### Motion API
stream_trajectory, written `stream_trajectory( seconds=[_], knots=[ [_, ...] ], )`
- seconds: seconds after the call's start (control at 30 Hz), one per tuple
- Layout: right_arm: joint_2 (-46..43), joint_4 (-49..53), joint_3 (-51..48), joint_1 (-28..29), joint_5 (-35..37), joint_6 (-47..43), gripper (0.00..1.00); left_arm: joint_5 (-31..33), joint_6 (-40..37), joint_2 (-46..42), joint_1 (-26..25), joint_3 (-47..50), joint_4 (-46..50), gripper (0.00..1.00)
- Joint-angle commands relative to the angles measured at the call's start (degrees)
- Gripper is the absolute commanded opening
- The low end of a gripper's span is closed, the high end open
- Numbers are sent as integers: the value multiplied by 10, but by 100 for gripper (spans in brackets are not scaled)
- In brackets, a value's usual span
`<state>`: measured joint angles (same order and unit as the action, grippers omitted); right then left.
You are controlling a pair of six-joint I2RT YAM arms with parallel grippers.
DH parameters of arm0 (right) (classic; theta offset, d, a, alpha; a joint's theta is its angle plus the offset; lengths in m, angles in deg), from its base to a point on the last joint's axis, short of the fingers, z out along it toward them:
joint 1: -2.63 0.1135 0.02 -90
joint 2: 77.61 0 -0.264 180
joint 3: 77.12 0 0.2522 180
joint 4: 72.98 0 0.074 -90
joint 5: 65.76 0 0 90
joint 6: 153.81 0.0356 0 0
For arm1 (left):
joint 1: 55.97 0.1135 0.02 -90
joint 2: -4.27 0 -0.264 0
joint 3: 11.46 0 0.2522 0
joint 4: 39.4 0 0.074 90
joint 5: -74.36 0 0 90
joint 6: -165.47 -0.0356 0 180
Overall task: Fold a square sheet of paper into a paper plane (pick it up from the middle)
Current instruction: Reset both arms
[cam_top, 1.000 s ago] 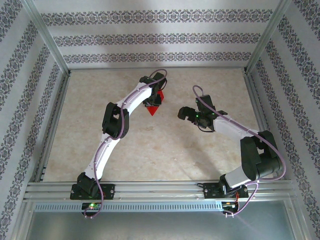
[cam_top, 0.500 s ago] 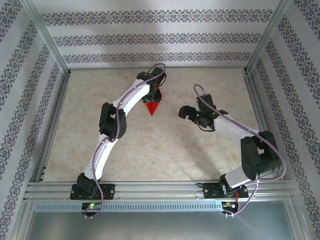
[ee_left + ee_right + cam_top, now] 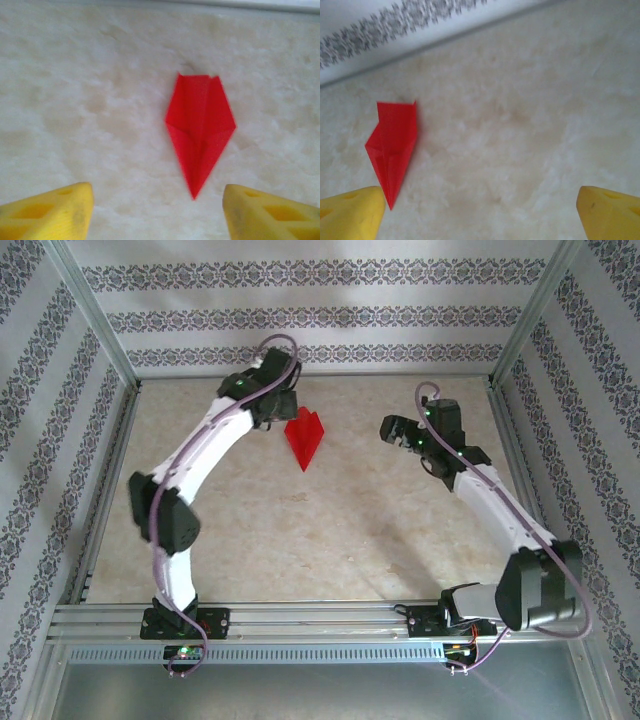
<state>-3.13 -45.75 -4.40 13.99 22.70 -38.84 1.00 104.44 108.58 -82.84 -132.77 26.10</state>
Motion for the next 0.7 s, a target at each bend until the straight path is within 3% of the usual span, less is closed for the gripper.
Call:
stream_trajectory(
  seconds=[0.0,0.17,0.27,0.4,0.57,0.67],
  knots=[
    [-35,6,2,-7,76,-78,98,93,-33,-92,25,160,-137,80],
    [-105,-43,-91,-7,189,-95,98,199,-70,-287,56,431,-309,99],
    [-145,-92,-169,-18,219,-93,98,233,-104,-390,79,579,-420,100],
    [-166,-186,-257,-31,245,-120,98,228,-138,-493,120,736,-547,99],
    [-129,-280,-308,-48,268,-154,98,222,-191,-525,149,856,-678,99],
    [-93,-326,-317,-54,218,-190,98,165,-228,-501,166,897,-746,99]
  ],
)
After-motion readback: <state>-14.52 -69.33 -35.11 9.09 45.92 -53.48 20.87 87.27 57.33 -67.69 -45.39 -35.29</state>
